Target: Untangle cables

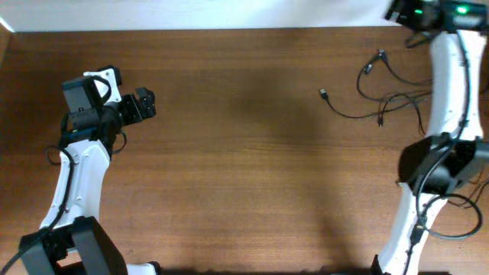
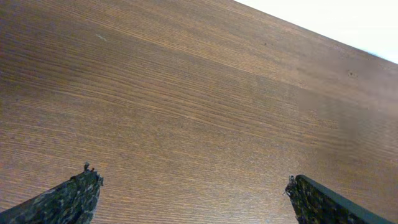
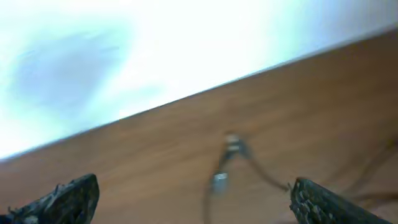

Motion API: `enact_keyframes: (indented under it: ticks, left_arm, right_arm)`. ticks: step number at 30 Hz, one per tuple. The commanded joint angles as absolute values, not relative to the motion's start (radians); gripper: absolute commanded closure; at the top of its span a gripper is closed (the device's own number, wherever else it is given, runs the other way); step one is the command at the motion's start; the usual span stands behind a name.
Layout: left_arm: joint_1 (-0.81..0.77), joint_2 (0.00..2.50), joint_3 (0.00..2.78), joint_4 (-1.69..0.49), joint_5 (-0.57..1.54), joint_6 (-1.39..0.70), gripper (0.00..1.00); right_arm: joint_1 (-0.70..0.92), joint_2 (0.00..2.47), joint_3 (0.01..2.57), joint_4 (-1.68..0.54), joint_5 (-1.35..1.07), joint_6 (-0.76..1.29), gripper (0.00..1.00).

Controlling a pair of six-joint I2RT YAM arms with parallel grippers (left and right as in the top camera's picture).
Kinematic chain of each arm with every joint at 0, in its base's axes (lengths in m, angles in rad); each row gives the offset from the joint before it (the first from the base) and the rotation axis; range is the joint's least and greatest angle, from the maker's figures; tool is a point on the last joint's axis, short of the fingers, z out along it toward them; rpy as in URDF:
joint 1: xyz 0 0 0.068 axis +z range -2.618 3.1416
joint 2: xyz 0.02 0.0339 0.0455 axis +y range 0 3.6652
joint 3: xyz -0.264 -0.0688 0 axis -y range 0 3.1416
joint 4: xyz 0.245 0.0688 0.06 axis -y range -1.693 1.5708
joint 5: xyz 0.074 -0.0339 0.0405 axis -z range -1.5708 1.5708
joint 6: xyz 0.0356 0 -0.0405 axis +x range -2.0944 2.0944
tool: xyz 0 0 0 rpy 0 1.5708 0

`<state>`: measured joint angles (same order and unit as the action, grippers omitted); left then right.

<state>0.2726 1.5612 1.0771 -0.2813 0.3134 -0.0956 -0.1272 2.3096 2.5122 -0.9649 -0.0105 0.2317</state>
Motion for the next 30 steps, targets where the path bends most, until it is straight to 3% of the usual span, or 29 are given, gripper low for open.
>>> enact_keyframes:
  ticks: [1,6,30]
  left_arm:
    - [0.278,1.542,1.080,-0.280,0.313,-0.101,0.01]
    - [0.278,1.542,1.080,-0.280,0.313,-0.101,0.01]
    - [0.278,1.542,1.080,-0.280,0.313,-0.101,0.01]
  right_arm:
    - [-0.024,2.271,2.508,-0.993,-0.009,0.130,0.01]
    - [0.065,2.276,2.508,-1.009,0.004,0.130,0.01]
    - [0.065,2.278,2.508,-1.041,0.004,0.131,0.01]
